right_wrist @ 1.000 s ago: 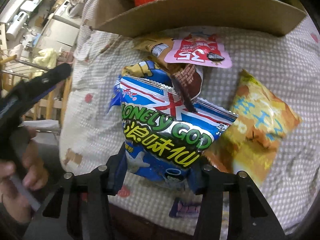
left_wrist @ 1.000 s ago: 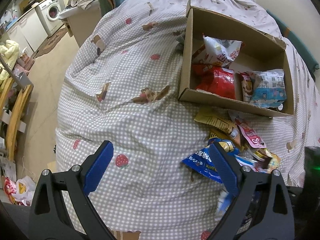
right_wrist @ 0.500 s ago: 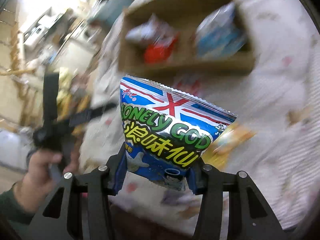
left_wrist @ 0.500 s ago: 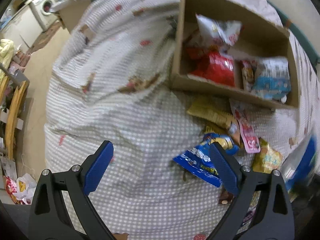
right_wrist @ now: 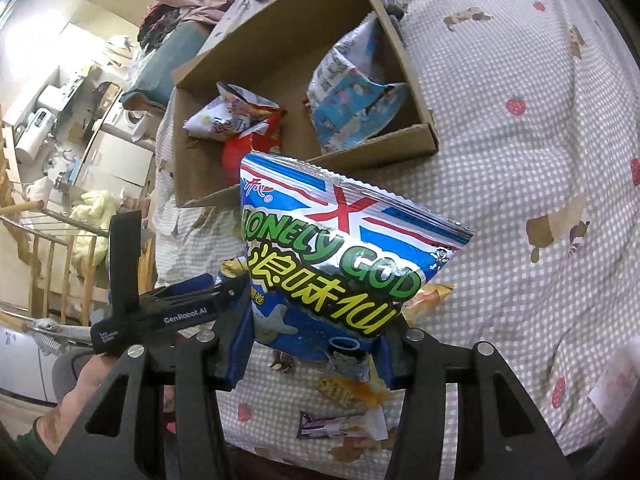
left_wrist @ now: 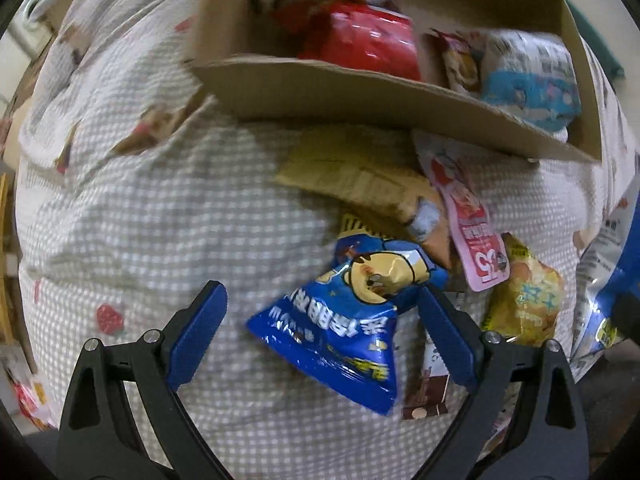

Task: Organize snacks
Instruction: 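Grasp the blue Lonely God bag with the right tool while the left tool grasps a blue bag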

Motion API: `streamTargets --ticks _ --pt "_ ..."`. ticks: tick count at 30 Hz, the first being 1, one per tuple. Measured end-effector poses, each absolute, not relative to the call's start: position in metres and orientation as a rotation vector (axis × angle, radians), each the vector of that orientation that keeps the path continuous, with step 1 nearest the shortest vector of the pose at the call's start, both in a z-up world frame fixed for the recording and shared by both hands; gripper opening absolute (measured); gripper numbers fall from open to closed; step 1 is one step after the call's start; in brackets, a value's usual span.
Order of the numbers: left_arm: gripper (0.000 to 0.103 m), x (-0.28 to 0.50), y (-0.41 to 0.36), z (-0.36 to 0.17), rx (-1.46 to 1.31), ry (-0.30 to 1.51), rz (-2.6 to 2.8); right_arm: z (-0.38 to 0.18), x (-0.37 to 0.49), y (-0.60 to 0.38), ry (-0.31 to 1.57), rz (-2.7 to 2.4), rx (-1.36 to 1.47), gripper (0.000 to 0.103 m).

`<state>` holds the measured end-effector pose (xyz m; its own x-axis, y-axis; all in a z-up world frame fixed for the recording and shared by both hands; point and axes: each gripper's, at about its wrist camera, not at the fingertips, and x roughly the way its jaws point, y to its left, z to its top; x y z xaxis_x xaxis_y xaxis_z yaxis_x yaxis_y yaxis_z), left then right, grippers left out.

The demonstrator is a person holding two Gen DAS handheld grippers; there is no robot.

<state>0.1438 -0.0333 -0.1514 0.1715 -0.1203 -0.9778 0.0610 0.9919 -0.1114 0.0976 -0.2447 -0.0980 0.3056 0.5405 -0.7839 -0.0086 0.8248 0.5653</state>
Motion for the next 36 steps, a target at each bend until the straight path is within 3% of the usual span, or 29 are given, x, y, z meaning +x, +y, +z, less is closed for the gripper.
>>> streamTargets --ticks 4,7,11,21,28,36 --pt "0.080 0.141 -0.050 -0.156 0.008 1.399 -0.178 -0.100 0.101 -0.247 1.221 0.372 0.518 0.052" --pt "0.057 0.138 -0.055 -0.157 0.024 1.400 -0.194 -0.098 0.101 -0.247 1.216 0.374 0.512 0.052" --pt "0.046 0.128 -0.053 -0.152 0.030 1.397 -0.206 -0.097 0.100 -0.247 1.216 0.382 0.505 0.052" --pt "0.034 0.088 -0.018 -0.126 -0.014 1.362 -0.127 -0.097 0.101 -0.236 1.230 0.401 0.472 0.052" --pt "0.033 0.066 0.014 -0.086 -0.166 1.259 -0.026 -0.084 0.093 -0.233 1.195 0.429 0.460 0.052" --pt "0.033 0.085 0.016 -0.032 -0.093 1.091 0.000 -0.073 0.098 -0.235 1.148 0.419 0.458 0.052"
